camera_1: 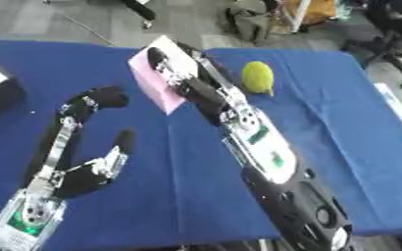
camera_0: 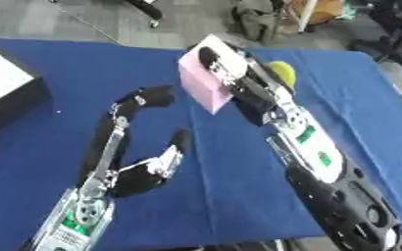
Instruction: Pick up the objects with one hand, pass them to the other hand, and then place them into the box on the other side of the table.
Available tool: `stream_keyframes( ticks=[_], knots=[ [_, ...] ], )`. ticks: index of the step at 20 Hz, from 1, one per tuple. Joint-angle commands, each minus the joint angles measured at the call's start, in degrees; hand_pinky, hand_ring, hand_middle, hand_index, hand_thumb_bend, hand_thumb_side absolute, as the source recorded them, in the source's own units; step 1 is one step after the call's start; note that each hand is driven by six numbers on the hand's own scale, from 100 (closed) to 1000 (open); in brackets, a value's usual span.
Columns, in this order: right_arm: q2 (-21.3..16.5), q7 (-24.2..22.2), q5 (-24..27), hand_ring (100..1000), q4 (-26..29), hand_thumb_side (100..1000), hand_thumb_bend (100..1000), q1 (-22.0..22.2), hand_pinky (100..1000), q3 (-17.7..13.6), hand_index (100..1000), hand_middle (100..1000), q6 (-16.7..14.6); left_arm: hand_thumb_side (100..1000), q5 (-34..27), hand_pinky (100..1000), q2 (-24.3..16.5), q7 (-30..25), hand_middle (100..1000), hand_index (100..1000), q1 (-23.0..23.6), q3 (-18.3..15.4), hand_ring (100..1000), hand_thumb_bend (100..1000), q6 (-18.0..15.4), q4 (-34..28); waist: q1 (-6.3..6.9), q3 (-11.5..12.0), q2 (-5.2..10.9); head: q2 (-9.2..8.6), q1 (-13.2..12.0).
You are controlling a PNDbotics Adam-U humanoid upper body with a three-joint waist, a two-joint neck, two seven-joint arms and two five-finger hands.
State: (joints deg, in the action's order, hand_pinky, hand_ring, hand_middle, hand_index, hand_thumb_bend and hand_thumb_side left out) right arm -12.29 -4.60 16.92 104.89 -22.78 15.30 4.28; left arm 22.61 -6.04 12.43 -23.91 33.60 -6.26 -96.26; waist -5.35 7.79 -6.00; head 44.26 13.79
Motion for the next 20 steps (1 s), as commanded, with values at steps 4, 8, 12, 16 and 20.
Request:
stream_keyframes(
  ticks=[4, 8, 12, 16, 20],
  knots=[
    [-0.37, -0.16, -1.18, 463, 0.01, 481, 100, -1.22, 373, 0.46, 688, 471, 0.43, 720, 0.10, 833, 2.67, 1.37, 683, 870, -0.47, 0.52, 734, 254, 2.33, 3.23, 0.06, -0.10, 0.95, -0.14, 0.24],
    [-0.43, -0.57, -2.22, 464, -0.36, 477, 100, -1.36, 374, 0.69, 688, 471, 0.75, 609, 1.40, 841, 4.26, 2.50, 690, 891, -0.60, 1.06, 740, 361, 2.94, 4.97, -0.04, -0.23, 1.01, -0.14, 0.21],
    [-0.58, -0.78, -2.90, 465, -0.54, 471, 100, -1.44, 373, 0.80, 688, 471, 1.34, 517, 2.70, 841, 5.14, 4.27, 699, 908, -0.92, 1.41, 746, 507, 2.92, 5.77, -0.08, -0.34, 1.09, -0.14, 0.32],
    [-0.67, -0.60, -3.65, 465, -0.65, 465, 100, -1.49, 372, 0.74, 688, 471, 2.10, 527, 3.51, 850, 5.53, 6.39, 709, 916, -1.19, 1.35, 754, 537, 3.19, 5.92, -0.07, -0.42, 1.11, -0.14, 0.46],
    [-0.68, -0.32, -4.21, 465, -0.73, 459, 100, -1.44, 371, 0.77, 689, 470, 2.74, 549, 3.79, 858, 5.82, 9.67, 715, 918, -1.17, 1.14, 761, 510, 4.27, 6.52, -0.08, -0.51, 1.11, -0.14, 0.58]
  ],
)
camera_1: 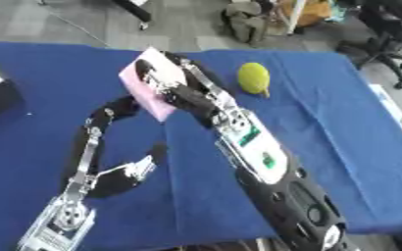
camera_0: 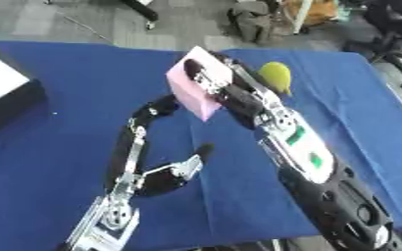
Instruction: Pick up the objects with one hand, pass them to the other hand, and then place them into the box on the other side of the table.
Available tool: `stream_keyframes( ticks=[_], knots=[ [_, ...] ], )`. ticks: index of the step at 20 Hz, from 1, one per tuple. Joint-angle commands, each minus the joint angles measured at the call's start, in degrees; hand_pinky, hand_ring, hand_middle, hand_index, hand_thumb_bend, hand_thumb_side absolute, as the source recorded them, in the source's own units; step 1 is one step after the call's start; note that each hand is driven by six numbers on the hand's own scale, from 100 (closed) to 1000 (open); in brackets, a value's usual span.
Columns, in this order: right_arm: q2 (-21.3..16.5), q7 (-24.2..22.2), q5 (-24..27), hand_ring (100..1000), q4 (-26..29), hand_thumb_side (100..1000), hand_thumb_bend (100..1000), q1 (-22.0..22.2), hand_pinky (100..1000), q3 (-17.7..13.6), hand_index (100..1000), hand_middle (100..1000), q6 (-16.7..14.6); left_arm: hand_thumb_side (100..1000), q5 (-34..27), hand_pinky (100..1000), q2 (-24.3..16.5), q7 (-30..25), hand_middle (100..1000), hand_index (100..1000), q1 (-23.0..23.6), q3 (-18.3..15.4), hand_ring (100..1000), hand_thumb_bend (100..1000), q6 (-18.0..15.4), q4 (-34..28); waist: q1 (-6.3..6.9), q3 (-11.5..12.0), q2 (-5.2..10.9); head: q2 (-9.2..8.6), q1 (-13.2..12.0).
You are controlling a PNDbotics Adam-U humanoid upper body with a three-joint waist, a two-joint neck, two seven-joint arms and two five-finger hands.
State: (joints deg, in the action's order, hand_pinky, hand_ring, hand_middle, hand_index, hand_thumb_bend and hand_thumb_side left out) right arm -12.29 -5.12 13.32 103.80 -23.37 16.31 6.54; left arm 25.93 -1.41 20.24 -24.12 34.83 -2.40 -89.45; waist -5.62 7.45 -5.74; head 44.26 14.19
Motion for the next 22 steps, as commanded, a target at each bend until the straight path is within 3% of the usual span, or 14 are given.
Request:
stream_keyframes(
  ticks=[1, 13, 22],
  knots=[
    [-0.68, 0.27, -0.76, 465, 0.36, 457, 100, -0.82, 371, -0.19, 689, 470, 0.65, 551, 0.47, 859, 1.22, 2.55, 715, 918, -0.96, -0.06, 761, 504, 0.59, -0.14, 0.19, -0.19, 0.85, -0.14, 0.20],
    [0.35, 2.51, -2.05, 466, -0.08, 459, 100, -0.05, 372, -1.10, 689, 467, 2.09, 633, -1.46, 856, 1.04, 4.41, 712, 916, -0.62, -0.65, 759, 471, 1.27, 1.49, 0.24, -0.51, 0.77, -0.14, 0.32],
    [0.23, 2.18, -2.62, 468, -0.93, 449, 100, -0.28, 373, -0.07, 691, 468, 2.92, 642, -4.28, 854, 1.05, 2.23, 714, 918, -1.23, 0.28, 761, 487, 0.07, 0.37, 0.26, -0.58, 0.77, -0.14, 0.58]
  ],
)
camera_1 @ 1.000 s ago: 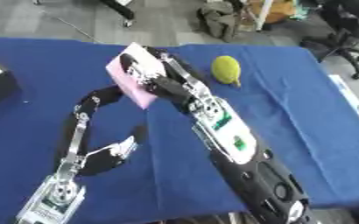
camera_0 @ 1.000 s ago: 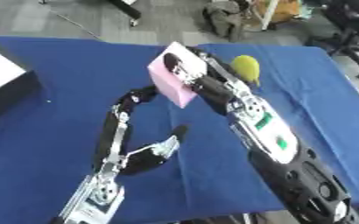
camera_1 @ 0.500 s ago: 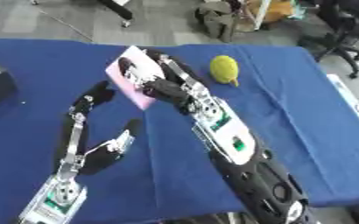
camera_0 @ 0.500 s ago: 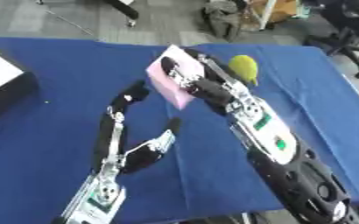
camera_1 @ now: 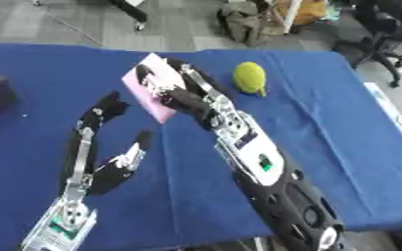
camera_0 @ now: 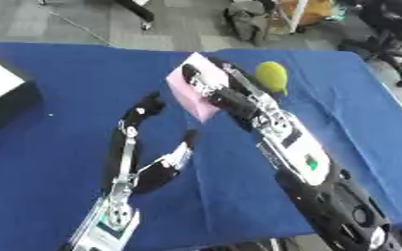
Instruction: Pick up the objects with one hand, pass them to the other hand, and then place them into the box on the other side of the table.
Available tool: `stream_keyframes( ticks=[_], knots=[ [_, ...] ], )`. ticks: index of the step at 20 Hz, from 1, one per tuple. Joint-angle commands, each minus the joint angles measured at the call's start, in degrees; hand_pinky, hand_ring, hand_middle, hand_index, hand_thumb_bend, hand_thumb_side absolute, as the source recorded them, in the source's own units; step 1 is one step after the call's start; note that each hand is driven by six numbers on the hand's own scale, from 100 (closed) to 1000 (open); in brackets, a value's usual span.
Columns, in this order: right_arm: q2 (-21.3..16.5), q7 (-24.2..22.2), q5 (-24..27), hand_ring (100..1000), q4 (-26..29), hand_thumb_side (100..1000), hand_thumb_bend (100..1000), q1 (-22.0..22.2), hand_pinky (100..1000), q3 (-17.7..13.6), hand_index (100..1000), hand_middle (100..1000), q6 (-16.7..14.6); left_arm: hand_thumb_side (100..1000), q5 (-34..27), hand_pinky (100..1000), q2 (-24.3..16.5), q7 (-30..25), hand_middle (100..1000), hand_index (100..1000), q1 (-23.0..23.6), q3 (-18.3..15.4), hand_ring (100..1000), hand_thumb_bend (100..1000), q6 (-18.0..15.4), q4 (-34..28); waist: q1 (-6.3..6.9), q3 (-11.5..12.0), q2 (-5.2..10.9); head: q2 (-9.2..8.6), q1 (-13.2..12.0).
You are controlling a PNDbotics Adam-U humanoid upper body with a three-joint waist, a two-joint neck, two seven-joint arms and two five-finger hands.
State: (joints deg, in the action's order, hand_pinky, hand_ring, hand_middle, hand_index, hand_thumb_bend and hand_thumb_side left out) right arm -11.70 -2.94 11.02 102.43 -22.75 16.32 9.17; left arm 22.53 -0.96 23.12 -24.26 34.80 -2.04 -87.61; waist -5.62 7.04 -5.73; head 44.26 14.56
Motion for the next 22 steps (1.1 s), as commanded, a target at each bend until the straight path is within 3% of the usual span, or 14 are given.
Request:
stream_keyframes(
  ticks=[1, 8, 15, 22],
  knots=[
    [-0.37, -0.04, -0.34, 468, 0.37, 449, 100, -0.88, 374, 0.00, 691, 468, 0.43, 644, -1.08, 854, 0.65, -0.81, 714, 918, -1.16, 0.34, 761, 485, -0.30, -1.55, 0.24, -0.19, 0.79, -0.14, 0.24],
    [-0.73, -0.41, -0.21, 469, 0.17, 434, 100, -0.75, 375, 0.66, 689, 467, 1.70, 655, -1.84, 853, 1.00, -1.44, 714, 918, -1.28, 0.76, 762, 482, -0.18, -1.75, 0.17, -0.22, 0.87, -0.14, 0.37],
    [-0.84, -0.99, -1.39, 469, -0.18, 352, 100, -0.37, 373, 1.32, 683, 462, 3.70, 677, -1.66, 853, 1.63, -0.50, 714, 918, -0.70, 0.70, 762, 468, 0.10, -1.03, 0.05, -0.24, 1.06, -0.14, 0.59],
    [-0.98, -2.25, -3.28, 472, -0.55, 354, 100, -0.21, 375, 1.62, 683, 461, 5.16, 682, -1.66, 852, 2.07, 0.08, 713, 918, -0.34, 0.82, 762, 457, -0.05, -0.59, -0.01, -0.23, 1.18, -0.14, 0.72]
  ],
)
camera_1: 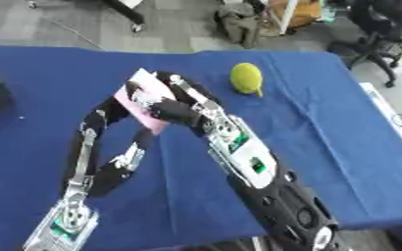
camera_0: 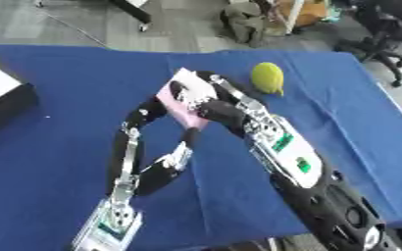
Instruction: Pick up the objects with one hand, pass them to the other hand, and then place them into the box on the other side of the table.
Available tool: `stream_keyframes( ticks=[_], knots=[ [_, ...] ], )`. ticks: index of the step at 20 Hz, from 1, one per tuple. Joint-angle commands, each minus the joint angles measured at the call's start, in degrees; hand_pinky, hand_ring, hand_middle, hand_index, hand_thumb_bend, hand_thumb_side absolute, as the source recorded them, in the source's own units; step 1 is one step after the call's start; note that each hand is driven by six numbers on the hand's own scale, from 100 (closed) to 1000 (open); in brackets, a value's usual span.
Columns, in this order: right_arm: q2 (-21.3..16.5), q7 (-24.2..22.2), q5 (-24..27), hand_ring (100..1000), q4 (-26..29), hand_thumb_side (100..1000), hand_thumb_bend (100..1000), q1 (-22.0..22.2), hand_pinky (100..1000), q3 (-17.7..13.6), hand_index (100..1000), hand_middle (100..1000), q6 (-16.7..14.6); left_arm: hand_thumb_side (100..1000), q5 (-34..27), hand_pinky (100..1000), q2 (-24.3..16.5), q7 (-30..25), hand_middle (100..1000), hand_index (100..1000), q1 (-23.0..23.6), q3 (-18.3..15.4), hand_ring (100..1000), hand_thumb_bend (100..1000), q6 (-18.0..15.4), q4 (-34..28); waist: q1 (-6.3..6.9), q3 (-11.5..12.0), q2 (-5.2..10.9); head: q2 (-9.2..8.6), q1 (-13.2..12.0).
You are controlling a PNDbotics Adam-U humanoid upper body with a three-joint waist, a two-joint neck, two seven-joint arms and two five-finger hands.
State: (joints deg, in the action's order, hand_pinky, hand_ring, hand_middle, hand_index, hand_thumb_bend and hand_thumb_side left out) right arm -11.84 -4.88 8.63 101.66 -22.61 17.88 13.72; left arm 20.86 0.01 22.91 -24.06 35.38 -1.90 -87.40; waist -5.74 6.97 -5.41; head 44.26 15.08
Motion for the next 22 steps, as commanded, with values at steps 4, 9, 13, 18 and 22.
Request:
stream_keyframes(
  ticks=[4, 9, 13, 18, 22],
  knots=[
    [-0.97, -1.28, -2.04, 472, 0.11, 341, 100, -0.42, 378, 0.14, 682, 461, 1.32, 677, 0.05, 851, 1.20, 0.19, 700, 911, -0.52, 0.41, 760, 451, -0.28, -0.87, 0.10, -0.20, 0.85, -0.14, 0.22],
    [-1.26, -3.54, -3.80, 474, 0.07, 304, 100, -0.54, 383, 0.45, 683, 464, 1.76, 664, 0.62, 850, 1.44, 0.04, 687, 902, -0.51, 0.58, 756, 421, -0.38, -0.75, 0.09, -0.31, 0.87, -0.14, 0.22],
    [-1.54, -6.76, -6.06, 476, 0.27, 269, 100, -0.54, 380, 0.73, 684, 465, 1.32, 657, 1.75, 849, 1.67, 0.17, 683, 898, -0.36, 0.59, 754, 377, -0.25, -0.37, 0.07, -0.39, 0.97, -0.14, 0.11],
    [-1.70, -9.60, -7.37, 476, 0.63, 265, 100, -0.77, 366, 0.83, 685, 461, 0.61, 627, 3.78, 847, 1.75, 0.27, 680, 895, -0.42, 0.62, 754, 346, -0.14, -0.20, 0.07, -0.42, 1.00, -0.14, -0.10],
    [-1.90, -11.14, -7.26, 476, 1.03, 289, 100, -1.09, 361, 1.09, 686, 461, 0.45, 617, 5.32, 847, 1.89, 0.30, 679, 894, -0.51, 0.66, 755, 346, -0.05, 0.08, 0.05, -0.38, 0.96, -0.14, -0.07]
  ],
)
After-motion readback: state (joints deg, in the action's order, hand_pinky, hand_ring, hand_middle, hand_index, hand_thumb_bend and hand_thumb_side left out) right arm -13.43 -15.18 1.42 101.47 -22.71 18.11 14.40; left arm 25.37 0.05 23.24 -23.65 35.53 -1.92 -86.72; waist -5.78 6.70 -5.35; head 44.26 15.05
